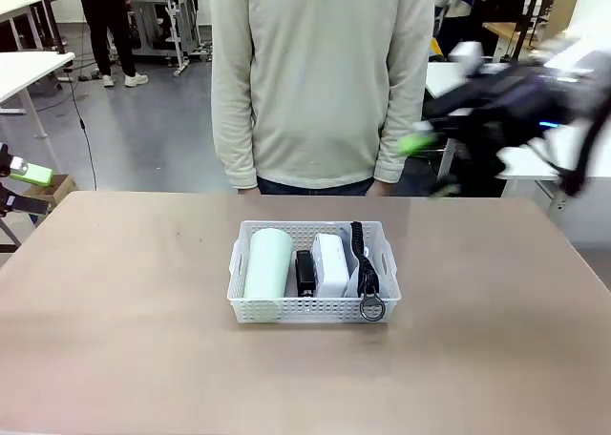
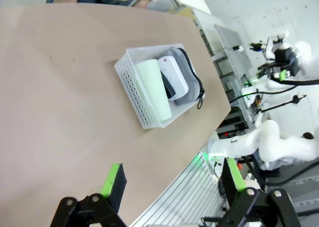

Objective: Efficiently arrange items inside the basket to fit them all.
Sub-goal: Pick up the Reusable plastic cup and place it inside the Organizing basket.

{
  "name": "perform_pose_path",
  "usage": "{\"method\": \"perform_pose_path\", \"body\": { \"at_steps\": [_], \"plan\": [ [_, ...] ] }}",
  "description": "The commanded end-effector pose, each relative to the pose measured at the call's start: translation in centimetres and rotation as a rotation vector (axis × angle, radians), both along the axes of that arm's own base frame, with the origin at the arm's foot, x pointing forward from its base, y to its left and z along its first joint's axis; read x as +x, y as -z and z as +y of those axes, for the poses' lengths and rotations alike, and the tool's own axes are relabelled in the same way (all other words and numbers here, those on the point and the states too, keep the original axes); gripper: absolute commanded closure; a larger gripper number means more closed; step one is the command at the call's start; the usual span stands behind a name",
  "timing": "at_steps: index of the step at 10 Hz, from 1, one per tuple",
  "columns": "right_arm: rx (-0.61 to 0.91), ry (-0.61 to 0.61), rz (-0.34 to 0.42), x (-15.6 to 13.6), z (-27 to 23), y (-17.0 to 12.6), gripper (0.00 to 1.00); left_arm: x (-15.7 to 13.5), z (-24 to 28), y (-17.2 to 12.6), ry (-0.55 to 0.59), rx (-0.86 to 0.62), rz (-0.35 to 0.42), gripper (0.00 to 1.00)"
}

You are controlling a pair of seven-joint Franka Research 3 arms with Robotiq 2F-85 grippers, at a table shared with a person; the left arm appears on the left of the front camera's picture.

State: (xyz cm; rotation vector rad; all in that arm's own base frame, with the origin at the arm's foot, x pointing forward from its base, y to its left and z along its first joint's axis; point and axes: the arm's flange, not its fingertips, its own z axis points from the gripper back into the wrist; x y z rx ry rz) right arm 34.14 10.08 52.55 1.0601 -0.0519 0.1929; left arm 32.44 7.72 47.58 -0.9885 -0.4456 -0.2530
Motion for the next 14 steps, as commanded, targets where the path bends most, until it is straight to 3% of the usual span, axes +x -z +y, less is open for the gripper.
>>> {"method": "perform_pose_path", "body": {
  "at_steps": [1, 3, 5, 6, 14],
  "plan": [
    [0.136, 0.113, 0.050, -3.3, -11.0, 4.7, 0.00, -0.1, 0.1, 0.0, 0.011, -0.005, -0.007, 0.00],
    [0.298, 0.178, -0.010, -6.5, -16.5, 9.5, 0.00, -0.1, 0.1, 0.0, 0.011, -0.005, -0.007, 0.00],
    [0.353, 0.250, -0.028, -6.2, -17.1, 14.0, 0.00, -0.1, 0.1, 0.0, 0.011, -0.005, -0.007, 0.00],
    [0.297, 0.228, 0.013, -4.9, -20.1, 7.0, 0.00, -0.1, 0.1, 0.0, 0.011, -0.005, -0.007, 0.00],
    [0.297, 0.228, 0.013, -4.9, -20.1, 7.0, 0.00, -0.1, 0.1, 0.0, 0.011, -0.005, -0.007, 0.00]
  ]
}}
